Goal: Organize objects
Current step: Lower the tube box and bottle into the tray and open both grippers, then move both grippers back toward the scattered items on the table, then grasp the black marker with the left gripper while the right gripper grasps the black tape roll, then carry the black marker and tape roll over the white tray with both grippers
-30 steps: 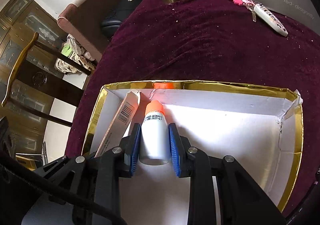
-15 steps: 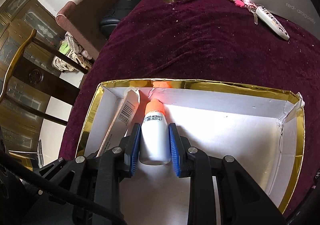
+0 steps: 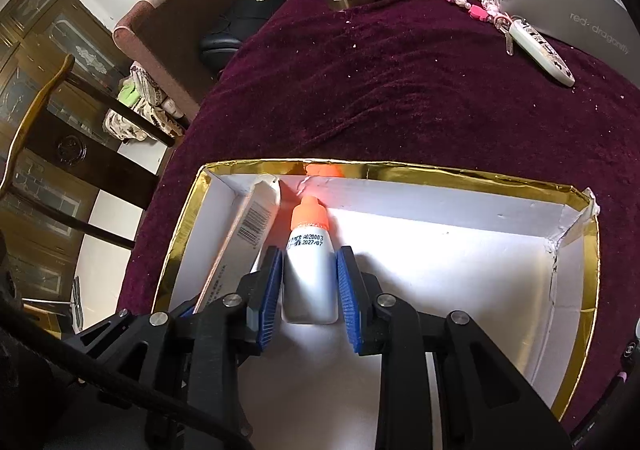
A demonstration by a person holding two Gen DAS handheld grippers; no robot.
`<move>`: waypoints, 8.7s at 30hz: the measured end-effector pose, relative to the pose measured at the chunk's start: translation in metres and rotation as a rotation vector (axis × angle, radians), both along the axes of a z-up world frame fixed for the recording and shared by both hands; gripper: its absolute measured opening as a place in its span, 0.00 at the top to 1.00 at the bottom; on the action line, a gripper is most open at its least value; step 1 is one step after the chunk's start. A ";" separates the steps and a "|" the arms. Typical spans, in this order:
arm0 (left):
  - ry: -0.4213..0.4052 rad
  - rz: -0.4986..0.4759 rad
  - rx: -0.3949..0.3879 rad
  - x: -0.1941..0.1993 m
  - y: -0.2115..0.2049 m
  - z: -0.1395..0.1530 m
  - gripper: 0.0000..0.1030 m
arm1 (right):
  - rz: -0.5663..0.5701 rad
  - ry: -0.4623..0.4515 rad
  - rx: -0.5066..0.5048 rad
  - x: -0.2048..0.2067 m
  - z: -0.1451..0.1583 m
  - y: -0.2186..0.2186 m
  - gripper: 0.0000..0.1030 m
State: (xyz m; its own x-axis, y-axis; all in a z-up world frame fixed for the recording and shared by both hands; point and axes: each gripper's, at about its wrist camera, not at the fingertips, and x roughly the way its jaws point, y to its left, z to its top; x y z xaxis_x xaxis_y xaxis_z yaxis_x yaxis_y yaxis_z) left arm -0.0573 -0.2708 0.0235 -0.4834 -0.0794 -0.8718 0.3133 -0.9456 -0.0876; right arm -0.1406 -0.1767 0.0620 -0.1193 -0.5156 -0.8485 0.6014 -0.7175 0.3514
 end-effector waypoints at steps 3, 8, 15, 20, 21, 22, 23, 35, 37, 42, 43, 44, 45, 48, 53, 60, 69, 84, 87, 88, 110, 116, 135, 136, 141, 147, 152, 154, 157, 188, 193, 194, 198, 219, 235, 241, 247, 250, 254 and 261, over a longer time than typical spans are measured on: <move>-0.002 0.007 0.013 0.000 -0.001 0.001 0.77 | 0.001 0.002 -0.011 0.002 0.004 0.003 0.75; 0.021 0.019 0.030 0.004 -0.001 0.006 0.58 | 0.003 0.009 -0.023 0.006 0.010 0.008 0.73; 0.033 0.026 0.017 0.012 0.000 0.014 0.57 | 0.004 0.010 -0.044 0.013 0.017 0.019 0.73; 0.046 0.029 0.014 0.022 0.002 0.019 0.57 | 0.005 0.007 -0.057 0.018 0.019 0.029 0.73; 0.049 0.031 0.014 0.024 0.003 0.020 0.57 | 0.003 0.004 -0.062 0.019 0.020 0.031 0.73; 0.057 0.034 0.015 0.028 0.004 0.021 0.57 | 0.001 0.002 -0.066 0.020 0.020 0.033 0.73; 0.064 0.033 0.017 0.031 0.004 0.023 0.57 | -0.001 -0.001 -0.075 0.021 0.022 0.036 0.73; 0.157 0.009 -0.051 0.071 0.039 0.039 0.57 | 0.003 -0.027 -0.178 0.042 0.034 0.072 0.64; 0.179 0.012 -0.079 0.081 0.049 0.040 0.57 | 0.000 -0.036 -0.193 0.046 0.031 0.081 0.64; 0.203 0.011 -0.122 0.093 0.068 0.038 0.57 | 0.001 -0.029 -0.196 0.056 0.024 0.102 0.64; 0.206 0.009 -0.136 0.095 0.071 0.038 0.57 | 0.002 -0.024 -0.192 0.059 0.023 0.107 0.64; 0.212 0.013 -0.147 0.097 0.074 0.038 0.57 | 0.001 -0.013 -0.194 0.061 0.024 0.113 0.64; 0.219 0.018 -0.153 0.100 0.076 0.038 0.57 | -0.001 -0.004 -0.197 0.064 0.024 0.117 0.64; 0.234 0.021 -0.155 0.109 0.084 0.037 0.57 | -0.007 0.025 -0.217 0.072 0.029 0.134 0.64; 0.252 0.025 -0.143 0.110 0.096 0.031 0.57 | -0.023 0.076 -0.259 0.087 0.039 0.165 0.60; 0.247 0.064 -0.139 0.095 0.094 0.021 0.57 | -0.060 0.148 -0.269 0.099 0.048 0.202 0.60; 0.243 0.097 -0.126 0.079 0.082 0.017 0.57 | -0.109 0.204 -0.253 0.098 0.049 0.245 0.58; 0.315 -0.295 -0.098 0.122 0.194 0.023 0.57 | -0.028 0.303 -0.032 0.106 0.007 0.275 0.47; 0.315 -0.315 -0.115 0.123 0.198 0.022 0.57 | -0.004 0.314 -0.002 0.107 0.002 0.270 0.46; 0.308 -0.316 -0.102 0.123 0.196 0.021 0.57 | -0.002 0.313 0.003 0.107 0.001 0.269 0.45; 0.190 -0.447 -0.013 0.095 0.219 0.028 0.57 | -0.251 0.315 -0.175 0.064 0.001 0.325 0.44; 0.070 -0.485 -0.059 0.045 0.236 0.028 0.57 | -0.323 0.257 -0.212 0.057 -0.002 0.341 0.44; -0.017 -0.488 0.056 0.004 0.253 0.029 0.57 | -0.339 0.249 -0.222 0.056 -0.004 0.345 0.44; -0.029 -0.481 0.045 0.002 0.253 0.024 0.57 | -0.340 0.250 -0.224 0.056 -0.004 0.346 0.44; -0.068 -0.458 -0.006 0.006 0.248 0.014 0.61 | -0.351 0.247 -0.225 0.055 -0.004 0.349 0.44; -0.063 -0.468 -0.042 0.006 0.253 0.022 0.61 | -0.340 0.260 -0.220 0.056 -0.002 0.346 0.44; -0.122 -0.499 -0.103 -0.008 0.275 0.008 0.67 | -0.363 0.252 -0.230 0.055 -0.003 0.351 0.44; -0.135 -0.505 -0.134 -0.011 0.281 0.002 0.71 | -0.365 0.252 -0.231 0.055 -0.003 0.352 0.43; -0.127 -0.501 -0.120 -0.012 0.280 -0.003 0.84 | -0.362 0.251 -0.236 0.056 -0.002 0.351 0.43; 0.210 -0.371 -0.172 0.081 0.267 0.041 0.89 | -0.324 0.286 -0.208 0.059 -0.003 0.342 0.44; 0.225 -0.366 -0.169 0.088 0.265 0.046 0.89 | -0.322 0.290 -0.203 0.059 -0.003 0.341 0.44; 0.230 -0.363 -0.170 0.089 0.264 0.048 0.89 | -0.321 0.290 -0.202 0.059 -0.003 0.341 0.44; 0.242 -0.355 -0.173 0.091 0.263 0.050 0.89 | -0.320 0.287 -0.201 0.059 -0.004 0.341 0.44; 0.276 -0.319 -0.168 0.099 0.242 0.056 0.89 | -0.321 0.288 -0.195 0.060 -0.005 0.340 0.44; 0.292 -0.178 -0.084 0.103 0.157 0.063 0.89 | -0.255 0.311 -0.221 0.085 0.036 0.309 0.43; 0.264 -0.097 -0.057 0.102 0.106 0.061 0.89 | -0.138 0.318 -0.217 0.091 0.067 0.261 0.43; 0.210 -0.067 -0.016 0.083 0.068 0.056 0.89 | -0.033 0.264 -0.203 0.082 0.081 0.200 0.43; 0.178 -0.057 0.014 0.067 0.055 0.054 0.89 | -0.006 0.245 -0.185 0.068 0.085 0.170 0.43; 0.106 -0.035 0.067 0.040 0.040 0.045 0.89 | -0.009 0.184 -0.153 0.039 0.078 0.137 0.43; 0.057 0.075 0.048 0.005 0.029 0.025 0.89 | -0.057 0.113 -0.058 -0.011 0.045 0.097 0.43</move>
